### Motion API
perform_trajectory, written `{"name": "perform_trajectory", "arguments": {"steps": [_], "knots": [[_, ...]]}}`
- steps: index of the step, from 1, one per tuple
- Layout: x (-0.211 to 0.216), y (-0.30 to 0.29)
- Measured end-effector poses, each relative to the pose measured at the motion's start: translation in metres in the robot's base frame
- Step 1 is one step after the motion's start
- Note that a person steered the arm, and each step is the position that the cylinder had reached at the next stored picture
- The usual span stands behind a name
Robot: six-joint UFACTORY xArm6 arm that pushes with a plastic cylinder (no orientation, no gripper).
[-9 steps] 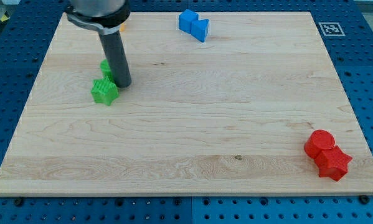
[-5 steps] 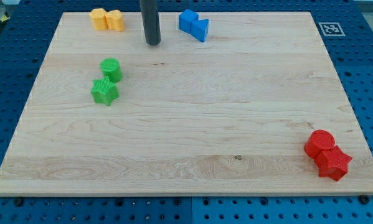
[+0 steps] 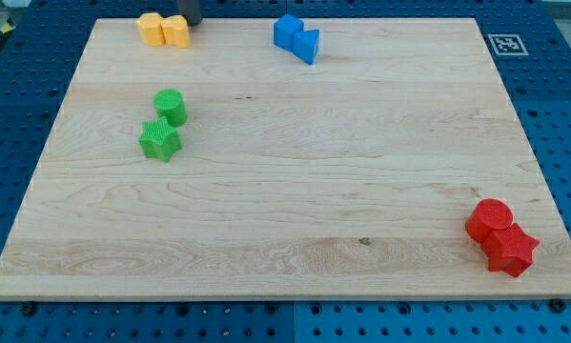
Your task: Move the yellow heart closer to green circle
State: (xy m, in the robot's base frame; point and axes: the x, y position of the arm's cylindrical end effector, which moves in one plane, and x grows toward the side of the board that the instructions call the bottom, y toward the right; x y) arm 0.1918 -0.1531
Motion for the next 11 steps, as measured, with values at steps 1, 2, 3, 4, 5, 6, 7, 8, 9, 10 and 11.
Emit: {"name": "perform_trajectory", "arguments": {"steps": [1, 2, 3, 4, 5, 6, 7, 8, 9, 10, 11], "knots": [[0.0, 0.0], [0.014, -0.007], [0.041, -0.011], [0.06, -0.024], [0.066, -0.065], [0.071, -0.088], [0.07, -0.063], [0.07, -0.033], [0.07, -0.027], [0.076, -0.027], [0.091, -0.027]]}}
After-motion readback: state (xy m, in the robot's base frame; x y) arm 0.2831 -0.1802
